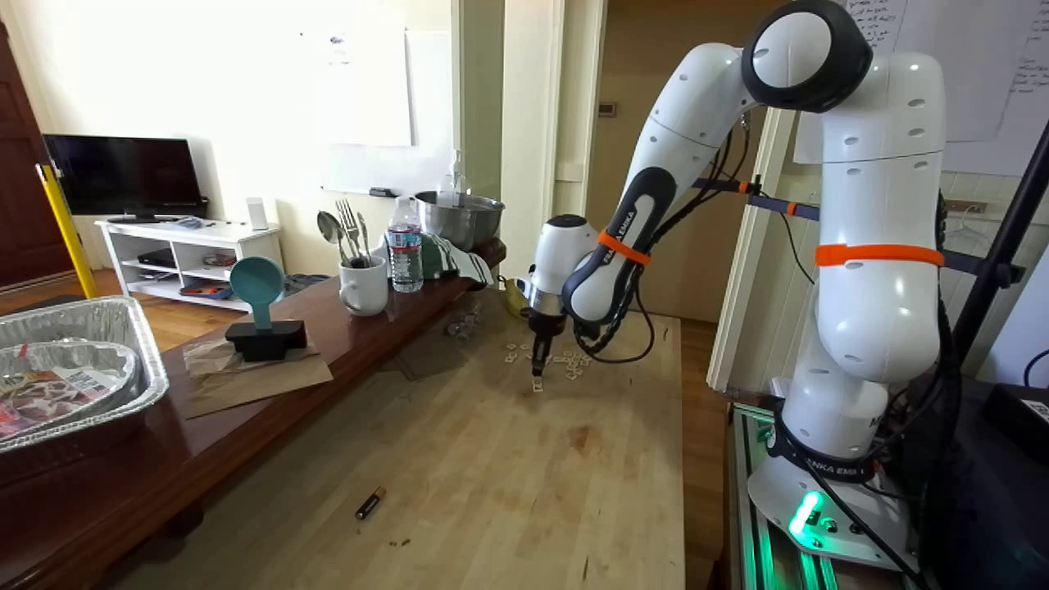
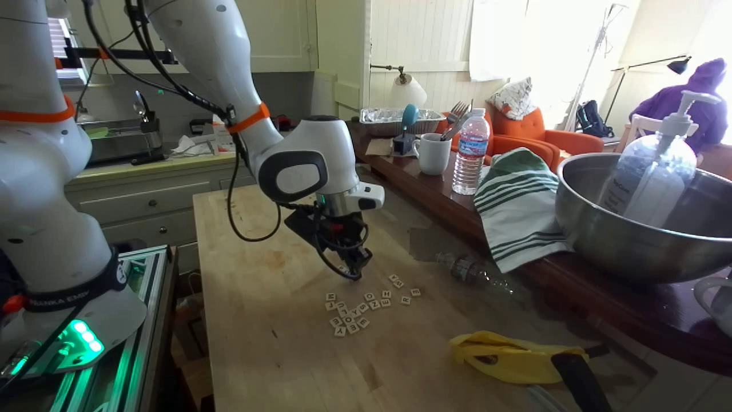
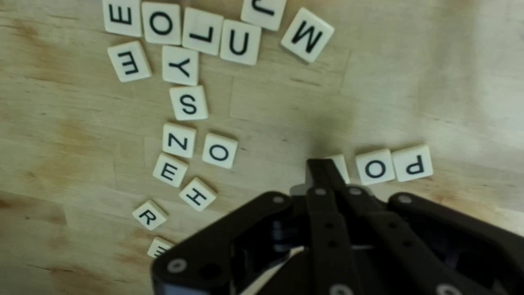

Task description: Move the objects on the table

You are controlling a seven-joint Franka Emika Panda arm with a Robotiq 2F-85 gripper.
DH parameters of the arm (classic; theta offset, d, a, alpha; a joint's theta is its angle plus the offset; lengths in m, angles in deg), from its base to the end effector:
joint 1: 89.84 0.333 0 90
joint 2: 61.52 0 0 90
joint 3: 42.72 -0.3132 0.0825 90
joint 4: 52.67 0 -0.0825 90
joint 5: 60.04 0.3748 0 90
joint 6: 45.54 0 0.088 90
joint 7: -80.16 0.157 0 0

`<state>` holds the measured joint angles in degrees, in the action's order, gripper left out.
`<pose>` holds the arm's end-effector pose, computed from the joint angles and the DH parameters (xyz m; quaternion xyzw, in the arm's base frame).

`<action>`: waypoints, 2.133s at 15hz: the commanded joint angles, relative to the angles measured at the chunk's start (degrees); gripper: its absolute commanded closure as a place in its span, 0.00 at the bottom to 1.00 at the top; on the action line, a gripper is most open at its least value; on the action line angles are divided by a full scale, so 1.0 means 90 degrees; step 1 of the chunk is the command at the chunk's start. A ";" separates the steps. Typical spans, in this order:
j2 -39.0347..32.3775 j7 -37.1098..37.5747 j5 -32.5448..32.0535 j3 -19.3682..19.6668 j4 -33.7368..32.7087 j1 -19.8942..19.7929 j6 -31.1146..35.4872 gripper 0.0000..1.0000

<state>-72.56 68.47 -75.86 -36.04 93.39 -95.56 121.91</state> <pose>0.4673 -0.0909 0.1724 0.9865 0.1270 0.0756 0.0702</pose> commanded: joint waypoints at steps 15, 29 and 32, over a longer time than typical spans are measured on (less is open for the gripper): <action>0.0321 -0.0447 0.0283 -0.0093 0.0260 -0.0113 0.0066 1.00; 0.0283 0.0123 -0.0459 0.0735 0.0203 -0.0250 0.0138 1.00; 0.0123 0.0273 -0.0559 0.0877 0.0170 -0.0256 0.0350 1.00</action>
<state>-69.41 68.13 -78.75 -29.19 95.11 -97.60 122.04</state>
